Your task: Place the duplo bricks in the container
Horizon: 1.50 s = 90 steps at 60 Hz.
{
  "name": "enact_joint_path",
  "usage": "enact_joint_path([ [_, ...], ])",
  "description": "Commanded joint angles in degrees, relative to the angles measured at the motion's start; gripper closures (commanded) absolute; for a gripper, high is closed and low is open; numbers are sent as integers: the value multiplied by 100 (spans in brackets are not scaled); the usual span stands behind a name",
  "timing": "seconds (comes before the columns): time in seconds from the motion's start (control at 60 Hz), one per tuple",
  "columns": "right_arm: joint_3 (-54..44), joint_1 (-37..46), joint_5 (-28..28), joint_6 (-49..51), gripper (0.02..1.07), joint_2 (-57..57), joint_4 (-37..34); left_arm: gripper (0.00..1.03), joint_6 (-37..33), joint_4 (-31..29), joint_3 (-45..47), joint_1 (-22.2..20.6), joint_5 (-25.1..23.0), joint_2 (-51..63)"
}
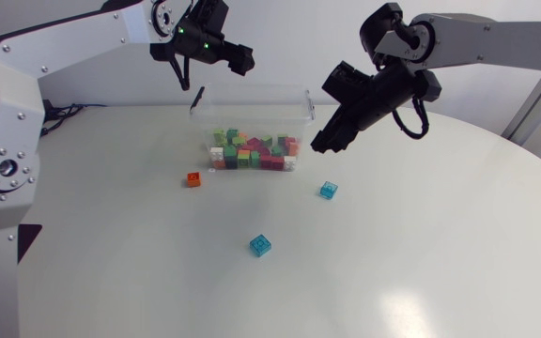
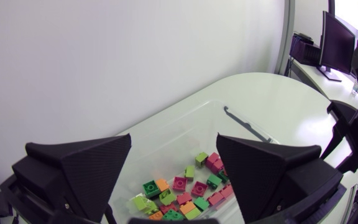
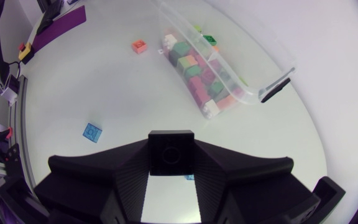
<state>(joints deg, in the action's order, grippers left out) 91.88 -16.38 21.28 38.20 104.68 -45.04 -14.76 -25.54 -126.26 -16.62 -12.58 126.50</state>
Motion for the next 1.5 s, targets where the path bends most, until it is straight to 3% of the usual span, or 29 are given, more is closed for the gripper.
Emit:
enact_joint_path([
  [0.0, 375, 30, 96, -216, 88, -124, 65, 4, 0, 40, 356, 133, 133, -494],
  [0.517, 2458, -278, 175, -1130, 88, 826, 179, 4, -1160, -320, 2430, 1249, 142, -1830],
  [1.033, 4075, -533, 105, -1657, 88, 1968, 188, 4, -1960, -276, 3555, 1776, -43, -1883],
  [1.483, 5481, -726, -194, -1824, 87, 3005, 118, 4, -2109, -65, 4030, 1856, -192, -1918],
])
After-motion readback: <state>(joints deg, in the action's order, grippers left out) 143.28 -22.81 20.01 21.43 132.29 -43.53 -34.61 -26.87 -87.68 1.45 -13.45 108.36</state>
